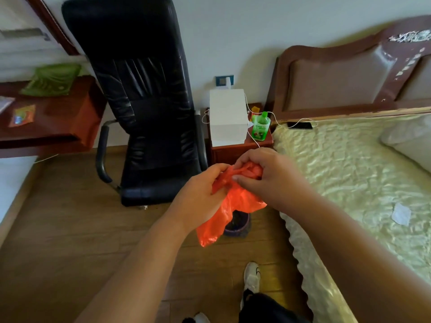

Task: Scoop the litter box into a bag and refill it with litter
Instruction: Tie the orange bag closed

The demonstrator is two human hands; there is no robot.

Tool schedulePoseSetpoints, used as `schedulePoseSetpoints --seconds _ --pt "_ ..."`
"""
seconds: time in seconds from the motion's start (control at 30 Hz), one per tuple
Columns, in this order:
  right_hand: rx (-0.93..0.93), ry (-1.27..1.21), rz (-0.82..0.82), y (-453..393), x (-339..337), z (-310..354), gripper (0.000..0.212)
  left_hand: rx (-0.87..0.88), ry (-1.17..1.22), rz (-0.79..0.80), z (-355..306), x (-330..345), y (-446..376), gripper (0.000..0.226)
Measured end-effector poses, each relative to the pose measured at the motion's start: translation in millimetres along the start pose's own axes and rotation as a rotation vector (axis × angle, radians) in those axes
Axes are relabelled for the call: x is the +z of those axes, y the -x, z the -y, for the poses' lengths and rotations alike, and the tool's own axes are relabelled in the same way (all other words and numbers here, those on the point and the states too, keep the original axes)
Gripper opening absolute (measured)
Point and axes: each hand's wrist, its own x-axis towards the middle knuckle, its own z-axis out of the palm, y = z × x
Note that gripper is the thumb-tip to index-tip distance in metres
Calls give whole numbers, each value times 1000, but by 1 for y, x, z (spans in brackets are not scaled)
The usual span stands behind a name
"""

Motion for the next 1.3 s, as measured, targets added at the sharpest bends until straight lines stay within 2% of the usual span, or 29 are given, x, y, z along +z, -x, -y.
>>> schedulePoseSetpoints --seconds 0.2,0.5,0.97,1.17,1.3 --pt "3 36 79 -57 -7 -47 23 -90 13 -18 10 22 -67 30" --pt "94 17 109 -107 5 -93 23 -165 62 20 35 38 -135 29" --pt "183 -6 90 -123 11 -103 34 -96 65 97 54 31 -181 29" --pt "213 -74 112 -137 19 -127 51 -130 76 32 66 44 -198 29" --pt "201 -117 169 -147 40 -153 50 -152 40 -24 90 63 -218 28"
